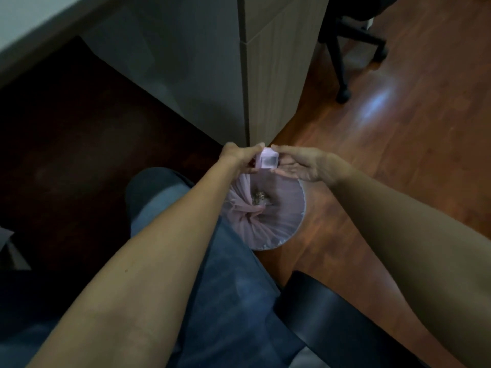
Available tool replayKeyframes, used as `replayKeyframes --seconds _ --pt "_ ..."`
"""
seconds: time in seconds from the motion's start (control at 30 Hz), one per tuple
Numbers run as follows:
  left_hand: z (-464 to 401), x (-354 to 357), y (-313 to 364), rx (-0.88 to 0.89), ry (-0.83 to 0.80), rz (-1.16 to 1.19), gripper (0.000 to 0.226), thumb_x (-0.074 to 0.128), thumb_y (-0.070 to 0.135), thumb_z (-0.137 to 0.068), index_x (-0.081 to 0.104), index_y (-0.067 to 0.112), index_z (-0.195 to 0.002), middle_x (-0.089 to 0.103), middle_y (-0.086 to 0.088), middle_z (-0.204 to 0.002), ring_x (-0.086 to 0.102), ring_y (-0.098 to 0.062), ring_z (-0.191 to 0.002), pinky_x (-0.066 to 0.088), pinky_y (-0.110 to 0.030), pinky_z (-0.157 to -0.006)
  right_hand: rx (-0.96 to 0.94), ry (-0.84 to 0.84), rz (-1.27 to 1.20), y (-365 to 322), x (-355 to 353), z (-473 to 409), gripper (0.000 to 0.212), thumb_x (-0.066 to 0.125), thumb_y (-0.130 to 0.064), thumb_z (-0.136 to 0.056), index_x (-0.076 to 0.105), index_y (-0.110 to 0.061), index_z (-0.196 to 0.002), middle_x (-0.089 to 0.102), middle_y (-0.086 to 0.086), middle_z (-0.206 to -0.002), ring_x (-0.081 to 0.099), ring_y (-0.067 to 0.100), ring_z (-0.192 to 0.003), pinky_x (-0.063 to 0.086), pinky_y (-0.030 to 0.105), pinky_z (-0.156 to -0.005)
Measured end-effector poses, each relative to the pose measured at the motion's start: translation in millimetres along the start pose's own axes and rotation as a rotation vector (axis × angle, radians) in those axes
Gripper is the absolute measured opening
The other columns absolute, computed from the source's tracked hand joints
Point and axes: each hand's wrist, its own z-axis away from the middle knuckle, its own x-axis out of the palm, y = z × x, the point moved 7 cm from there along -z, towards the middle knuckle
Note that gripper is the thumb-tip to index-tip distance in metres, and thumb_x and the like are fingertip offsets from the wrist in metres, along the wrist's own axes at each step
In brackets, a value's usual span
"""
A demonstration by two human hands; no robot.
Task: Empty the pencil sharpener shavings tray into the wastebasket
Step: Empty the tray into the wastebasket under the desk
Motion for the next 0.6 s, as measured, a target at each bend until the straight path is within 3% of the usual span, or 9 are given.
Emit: replayKeyframes --seconds 0.07,0.13,0.17,0.23,0.4,0.6 --pt "2.0 4.0 -4.7 -0.032 -0.044 -0.034 0.049 0.080 0.019 -0.088 0.059 -0.007 -0.124 0.069 -0.021 -0.115 0.072 -0.027 -0.088 0.062 -0.032 -0.047 0.011 -0.006 0.033 1.2 -0.4 2.0 0.057 0.077 -0.030 -0.087 0.061 0.001 -0.132 0.066 0.024 -0.130 0.077 0.025 -0.085 0.064 0.030 -0.077" --pt "6.1 7.8 -18.7 -0.116 -0.110 -0.107 0.026 0.075 0.018 -0.093 0.068 -0.001 -0.109 0.069 -0.019 -0.108 0.070 -0.022 -0.080 0.063 -0.031 -0.050 0.063 -0.017 0.092 10.6 2.1 2.9 0.055 0.076 -0.027 -0.089 0.059 0.000 -0.134 0.060 0.025 -0.137 0.078 0.027 -0.077 0.065 0.030 -0.066" --pt "4.4 6.3 -19.3 -0.115 -0.101 -0.106 0.027 0.076 0.018 -0.092 0.068 -0.001 -0.109 0.068 -0.019 -0.112 0.071 -0.024 -0.085 0.064 -0.033 -0.054 0.060 -0.009 0.104 9.4 1.6 2.2 0.055 0.075 -0.026 -0.090 0.057 0.000 -0.135 0.058 0.025 -0.138 0.079 0.027 -0.071 0.065 0.029 -0.061" --pt "-3.7 1.2 -12.7 -0.050 -0.061 -0.069 0.053 0.082 0.021 -0.086 0.061 -0.009 -0.124 0.067 -0.024 -0.123 0.072 -0.030 -0.100 0.065 -0.035 -0.055 0.012 0.014 0.099 0.3 0.3 1.4 0.060 0.077 -0.027 -0.088 0.057 0.001 -0.136 0.059 0.025 -0.136 0.079 0.026 -0.067 0.063 0.027 -0.058" --pt "-1.8 -0.5 -22.1 -0.054 -0.083 -0.092 0.056 0.081 0.020 -0.087 0.058 -0.013 -0.127 0.064 -0.024 -0.124 0.069 -0.030 -0.104 0.065 -0.035 -0.060 0.061 0.008 0.120 11.3 2.4 7.1 0.033 0.076 -0.027 -0.089 0.065 -0.002 -0.108 0.067 0.022 -0.119 0.076 0.027 -0.082 0.063 0.029 -0.075" --pt "-4.4 -10.4 -18.7 0.072 -0.135 -0.007 0.050 0.082 0.021 -0.086 0.068 -0.018 -0.113 0.073 -0.028 -0.115 0.074 -0.032 -0.103 0.065 -0.040 -0.084 -0.068 -0.037 0.027 -7.3 5.7 25.0 0.028 0.077 -0.017 -0.088 0.068 0.001 -0.107 0.073 0.020 -0.110 0.076 0.026 -0.091 0.059 0.032 -0.090"
